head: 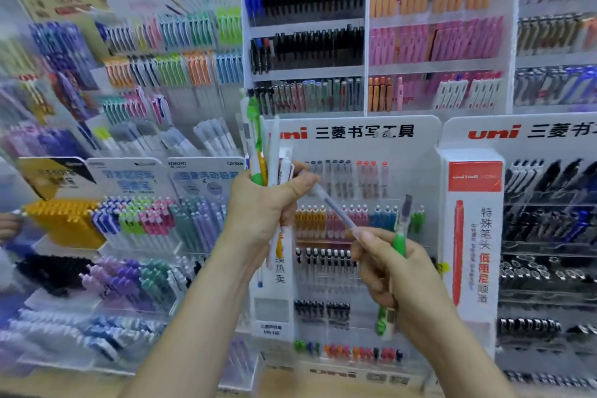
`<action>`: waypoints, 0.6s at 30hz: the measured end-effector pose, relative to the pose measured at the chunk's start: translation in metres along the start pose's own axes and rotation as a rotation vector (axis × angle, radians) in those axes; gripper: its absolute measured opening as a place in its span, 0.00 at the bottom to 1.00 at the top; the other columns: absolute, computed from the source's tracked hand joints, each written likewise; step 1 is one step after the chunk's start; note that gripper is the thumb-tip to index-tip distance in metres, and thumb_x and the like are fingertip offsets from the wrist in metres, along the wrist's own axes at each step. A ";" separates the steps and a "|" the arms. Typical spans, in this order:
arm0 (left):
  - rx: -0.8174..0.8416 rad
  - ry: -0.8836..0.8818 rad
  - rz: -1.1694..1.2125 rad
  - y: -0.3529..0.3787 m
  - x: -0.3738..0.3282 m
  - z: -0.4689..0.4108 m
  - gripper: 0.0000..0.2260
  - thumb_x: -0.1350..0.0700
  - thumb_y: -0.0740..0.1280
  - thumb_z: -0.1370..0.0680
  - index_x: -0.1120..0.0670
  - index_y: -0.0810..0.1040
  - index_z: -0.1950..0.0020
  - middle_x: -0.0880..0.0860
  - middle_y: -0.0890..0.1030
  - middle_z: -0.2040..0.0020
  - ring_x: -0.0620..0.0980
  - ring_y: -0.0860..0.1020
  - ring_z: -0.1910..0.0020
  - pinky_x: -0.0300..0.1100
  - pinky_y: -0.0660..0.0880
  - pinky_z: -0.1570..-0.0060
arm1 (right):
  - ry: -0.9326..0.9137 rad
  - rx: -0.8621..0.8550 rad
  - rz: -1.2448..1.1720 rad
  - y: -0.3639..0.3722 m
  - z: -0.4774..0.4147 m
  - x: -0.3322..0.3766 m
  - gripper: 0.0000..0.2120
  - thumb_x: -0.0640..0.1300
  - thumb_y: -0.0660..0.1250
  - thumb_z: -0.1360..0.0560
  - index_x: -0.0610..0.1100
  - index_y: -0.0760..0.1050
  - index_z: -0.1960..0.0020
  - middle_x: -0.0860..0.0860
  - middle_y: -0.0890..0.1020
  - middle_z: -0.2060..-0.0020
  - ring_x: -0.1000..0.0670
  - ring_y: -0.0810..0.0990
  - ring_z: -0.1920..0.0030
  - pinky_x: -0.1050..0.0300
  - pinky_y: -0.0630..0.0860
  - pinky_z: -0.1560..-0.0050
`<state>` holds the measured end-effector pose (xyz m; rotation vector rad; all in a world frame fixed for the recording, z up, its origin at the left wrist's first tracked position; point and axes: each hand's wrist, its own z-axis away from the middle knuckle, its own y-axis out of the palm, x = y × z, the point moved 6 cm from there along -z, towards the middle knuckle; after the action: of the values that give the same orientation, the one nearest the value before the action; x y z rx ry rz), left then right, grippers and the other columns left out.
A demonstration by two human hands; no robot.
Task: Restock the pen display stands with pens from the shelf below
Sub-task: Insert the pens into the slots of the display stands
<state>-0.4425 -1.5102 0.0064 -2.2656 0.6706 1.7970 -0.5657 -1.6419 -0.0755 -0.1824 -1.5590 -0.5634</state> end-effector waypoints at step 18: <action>0.159 0.210 -0.159 -0.028 -0.030 -0.078 0.07 0.58 0.76 0.29 0.56 0.82 0.54 0.47 0.80 0.68 0.42 0.73 0.75 0.32 0.70 0.72 | -0.259 -0.569 0.520 0.005 -0.017 0.062 0.04 0.42 0.71 0.24 0.49 0.82 0.53 0.53 0.84 0.59 0.61 0.80 0.60 0.69 0.72 0.63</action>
<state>-0.3667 -1.5092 0.0510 -2.3454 0.6226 1.3972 -0.5541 -1.6594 -0.0150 -1.0949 -1.4803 -0.5659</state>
